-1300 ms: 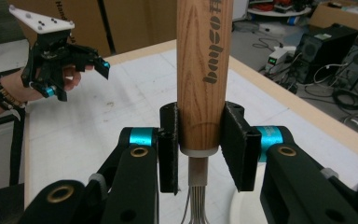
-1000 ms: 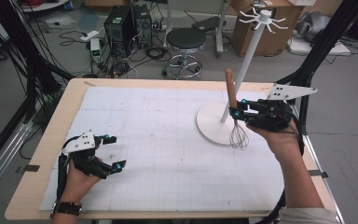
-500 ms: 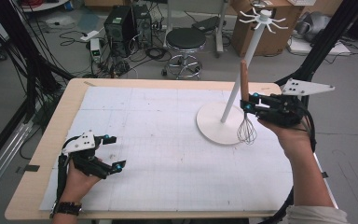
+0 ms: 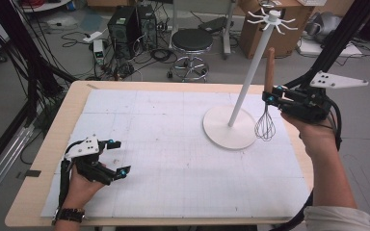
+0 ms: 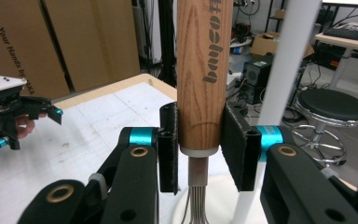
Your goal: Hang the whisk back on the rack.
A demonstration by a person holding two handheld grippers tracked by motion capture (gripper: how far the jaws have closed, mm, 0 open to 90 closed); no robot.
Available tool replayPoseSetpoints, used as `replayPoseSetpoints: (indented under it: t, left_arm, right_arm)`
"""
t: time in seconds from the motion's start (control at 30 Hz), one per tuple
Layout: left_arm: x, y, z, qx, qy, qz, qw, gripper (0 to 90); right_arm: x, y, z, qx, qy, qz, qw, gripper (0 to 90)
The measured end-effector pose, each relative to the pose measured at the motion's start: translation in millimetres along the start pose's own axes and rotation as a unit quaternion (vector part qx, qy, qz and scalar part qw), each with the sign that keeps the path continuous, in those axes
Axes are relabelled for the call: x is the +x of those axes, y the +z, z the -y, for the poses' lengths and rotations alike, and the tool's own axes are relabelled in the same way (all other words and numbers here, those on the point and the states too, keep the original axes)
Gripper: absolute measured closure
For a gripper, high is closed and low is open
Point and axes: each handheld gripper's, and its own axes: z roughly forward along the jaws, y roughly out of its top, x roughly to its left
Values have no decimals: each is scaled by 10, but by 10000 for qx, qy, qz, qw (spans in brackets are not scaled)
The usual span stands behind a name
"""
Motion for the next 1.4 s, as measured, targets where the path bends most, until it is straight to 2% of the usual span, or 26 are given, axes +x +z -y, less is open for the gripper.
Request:
replayPoseSetpoints:
  t: [0.33,0.5,0.6,0.83,1.0,1.17,1.4]
  left_arm:
    - [4,-2,4,23,-4,-15,10000,17]
    - [6,7,7,64,24,-10,10000,18]
    - [6,6,8,59,-1,-4,10000,18]
    - [7,13,14,78,7,-2,10000,18]
    - [12,4,17,75,-1,-14,10000,18]
    - [11,7,20,84,2,-19,10000,18]
    - [13,-2,20,88,-3,-10,10000,18]
  right_arm:
    - [-147,-112,-179,10,-147,-48,9999,686]
    - [-233,-174,-247,49,-129,110,9998,686]
    - [-289,-211,-274,3,-99,112,9999,686]
    - [-422,-251,-344,61,-38,352,9994,686]
    - [-493,-290,-388,-42,30,545,9985,686]
    - [-520,-275,-419,59,58,600,9982,686]
    - [-522,-242,-429,-2,82,635,9980,686]
